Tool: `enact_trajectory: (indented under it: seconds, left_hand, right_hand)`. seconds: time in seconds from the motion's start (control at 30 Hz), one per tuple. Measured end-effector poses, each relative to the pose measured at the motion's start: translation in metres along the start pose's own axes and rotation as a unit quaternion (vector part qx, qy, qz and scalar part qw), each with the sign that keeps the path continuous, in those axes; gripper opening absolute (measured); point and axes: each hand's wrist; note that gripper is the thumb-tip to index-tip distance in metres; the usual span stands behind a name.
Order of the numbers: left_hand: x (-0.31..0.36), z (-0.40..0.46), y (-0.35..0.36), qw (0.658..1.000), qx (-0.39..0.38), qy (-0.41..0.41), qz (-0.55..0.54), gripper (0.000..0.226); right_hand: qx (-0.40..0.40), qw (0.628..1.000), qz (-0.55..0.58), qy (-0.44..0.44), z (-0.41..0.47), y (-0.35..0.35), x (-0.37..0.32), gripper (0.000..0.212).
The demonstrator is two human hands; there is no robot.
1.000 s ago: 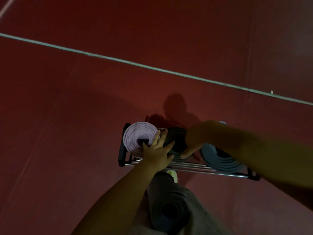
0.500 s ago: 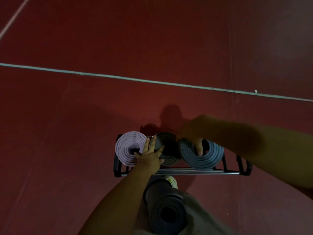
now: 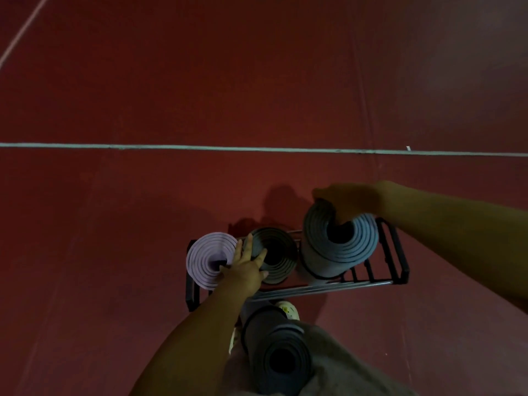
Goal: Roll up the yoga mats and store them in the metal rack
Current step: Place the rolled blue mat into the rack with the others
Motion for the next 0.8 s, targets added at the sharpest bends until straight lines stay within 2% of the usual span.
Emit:
enact_trajectory:
  seconds: [0.17, 0.33, 0.43, 0.57, 0.7, 0.8]
  left_hand:
    - [-0.003, 0.003, -0.003, 1.0, 0.003, 0.004, 0.017, 0.062]
    - [0.003, 0.004, 0.001, 0.999, 0.005, 0.009, 0.039, 0.062]
    - [0.008, 0.008, 0.005, 0.999, 0.019, 0.014, 0.039, 0.061]
    - [0.004, 0.011, 0.005, 0.998, 0.036, 0.018, 0.039, 0.058]
    - [0.004, 0.002, 0.007, 0.998, 0.035, 0.022, 0.05, 0.056]
    - [0.011, 0.001, 0.009, 0.998, 0.06, 0.01, 0.03, 0.054]
  right_hand:
    - [0.013, 0.994, 0.095, 0.053, -0.007, 0.011, 0.025, 0.07]
    - [0.031, 0.974, 0.196, 0.113, 0.01, 0.059, 0.027, 0.067]
    - [0.051, 0.955, 0.254, 0.145, 0.027, 0.098, 0.023, 0.063]
    - [0.066, 0.91, 0.357, 0.198, 0.045, 0.146, 0.005, 0.06]
    - [0.045, 0.901, 0.361, 0.235, 0.051, 0.172, -0.001, 0.052]
    - [0.04, 0.902, 0.36, 0.234, 0.054, 0.172, 0.002, 0.057]
Point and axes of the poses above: each hand's wrist, its own z-axis towards the middle knuckle, its own y-axis out of the palm, x = y × z, and after that the axes turned 7 degrees about y, right-handed
